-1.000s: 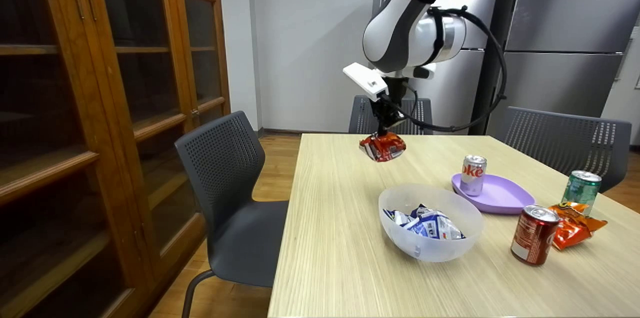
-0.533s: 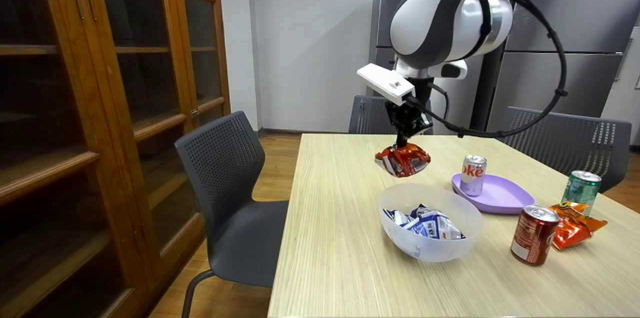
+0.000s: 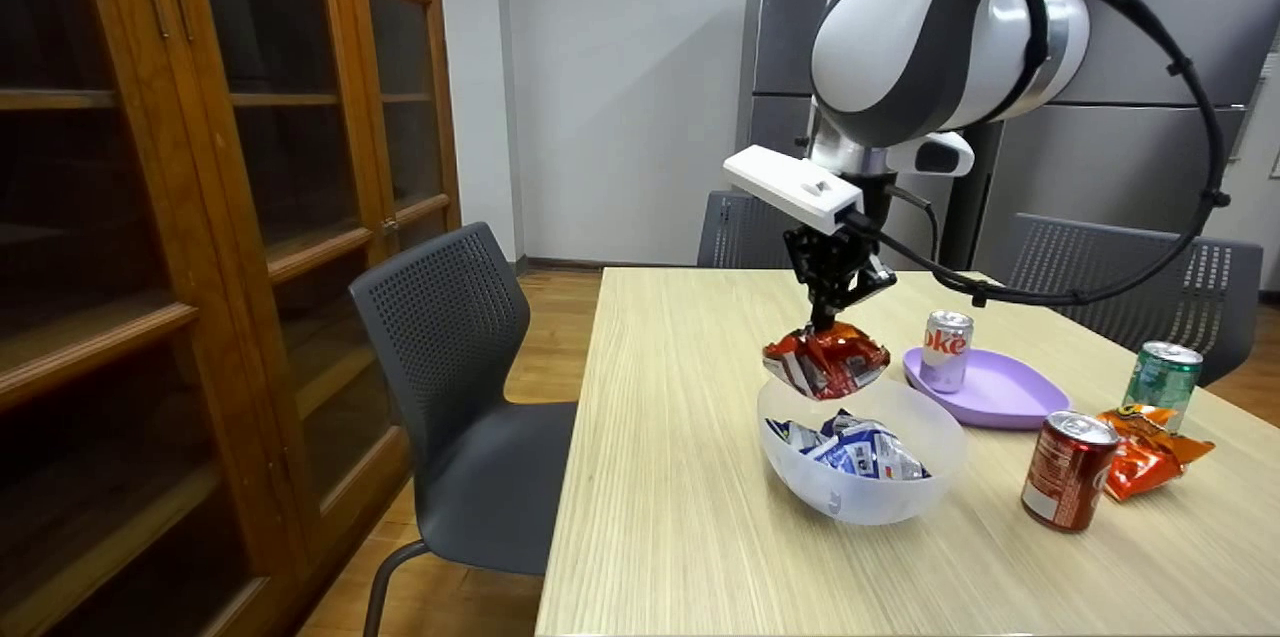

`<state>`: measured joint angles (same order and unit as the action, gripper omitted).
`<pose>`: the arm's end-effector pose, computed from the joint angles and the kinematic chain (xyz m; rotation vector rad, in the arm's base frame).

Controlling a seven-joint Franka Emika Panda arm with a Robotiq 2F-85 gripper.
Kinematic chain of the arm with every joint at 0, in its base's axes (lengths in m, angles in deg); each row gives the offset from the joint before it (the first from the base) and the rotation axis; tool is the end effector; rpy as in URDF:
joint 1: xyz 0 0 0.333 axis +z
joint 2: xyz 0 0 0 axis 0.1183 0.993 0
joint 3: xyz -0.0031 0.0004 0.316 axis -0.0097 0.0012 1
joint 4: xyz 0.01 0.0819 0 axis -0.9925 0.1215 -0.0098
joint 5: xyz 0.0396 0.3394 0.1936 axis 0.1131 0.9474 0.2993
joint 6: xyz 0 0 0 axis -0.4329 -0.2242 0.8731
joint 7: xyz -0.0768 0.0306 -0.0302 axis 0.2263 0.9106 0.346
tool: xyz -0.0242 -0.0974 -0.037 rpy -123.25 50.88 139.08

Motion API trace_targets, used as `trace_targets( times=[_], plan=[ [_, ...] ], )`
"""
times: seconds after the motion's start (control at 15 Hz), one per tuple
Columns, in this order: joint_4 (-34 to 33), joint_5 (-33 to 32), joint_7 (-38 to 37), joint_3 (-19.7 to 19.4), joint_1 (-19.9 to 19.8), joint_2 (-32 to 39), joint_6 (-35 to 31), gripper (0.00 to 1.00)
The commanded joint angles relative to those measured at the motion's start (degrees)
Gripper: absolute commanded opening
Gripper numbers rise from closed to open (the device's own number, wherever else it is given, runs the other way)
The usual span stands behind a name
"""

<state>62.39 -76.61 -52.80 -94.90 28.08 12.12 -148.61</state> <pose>0.5059 0.1532 0.2601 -2.6245 1.5797 -0.2761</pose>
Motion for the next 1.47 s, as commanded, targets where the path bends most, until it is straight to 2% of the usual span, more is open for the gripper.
trace_targets(
  times=[0.0,1.0,1.4],
  plan=[
    [1.6,-0.2,-1.1,2.8,-2.5,-1.2,1.1,0.00],
    [-6.1,2.9,0.3,2.9,-3.8,8.8,1.9,0.00],
    [-7.8,3.6,0.4,2.2,-3.5,10.2,2.2,0.00]
  ],
)
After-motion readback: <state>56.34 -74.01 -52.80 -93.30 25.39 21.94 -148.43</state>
